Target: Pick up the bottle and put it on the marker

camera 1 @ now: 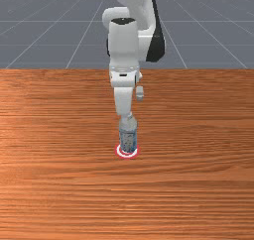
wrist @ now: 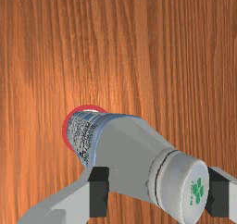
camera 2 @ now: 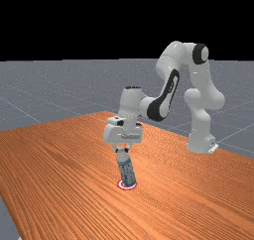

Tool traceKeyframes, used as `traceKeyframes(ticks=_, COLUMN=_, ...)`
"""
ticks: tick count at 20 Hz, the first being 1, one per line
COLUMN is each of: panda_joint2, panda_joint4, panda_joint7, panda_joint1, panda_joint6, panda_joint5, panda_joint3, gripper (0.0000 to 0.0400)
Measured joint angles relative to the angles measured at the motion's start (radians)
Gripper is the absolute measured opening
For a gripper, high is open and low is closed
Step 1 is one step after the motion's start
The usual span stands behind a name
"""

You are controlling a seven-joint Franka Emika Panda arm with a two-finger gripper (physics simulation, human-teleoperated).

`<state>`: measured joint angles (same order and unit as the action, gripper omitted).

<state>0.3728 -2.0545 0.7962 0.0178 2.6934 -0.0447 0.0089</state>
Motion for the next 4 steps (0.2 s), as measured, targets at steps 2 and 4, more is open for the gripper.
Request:
traceKeyframes(ticks=2, panda_joint2=0.032, panda_joint4=0.175, panda_joint7=-0.055, panda_joint1=-0.023, panda_joint6=-0.479, panda_joint5=0.057, panda_joint3=-0.01, gripper=0.0346)
traceKeyframes(ticks=4, panda_joint2=0.02, panda_joint4=0.147, panda_joint7=-0.024, panda_joint1=-0.01, panda_joint6=-0.436, panda_joint5=0.022, panda_joint3=0.003, gripper=0.038)
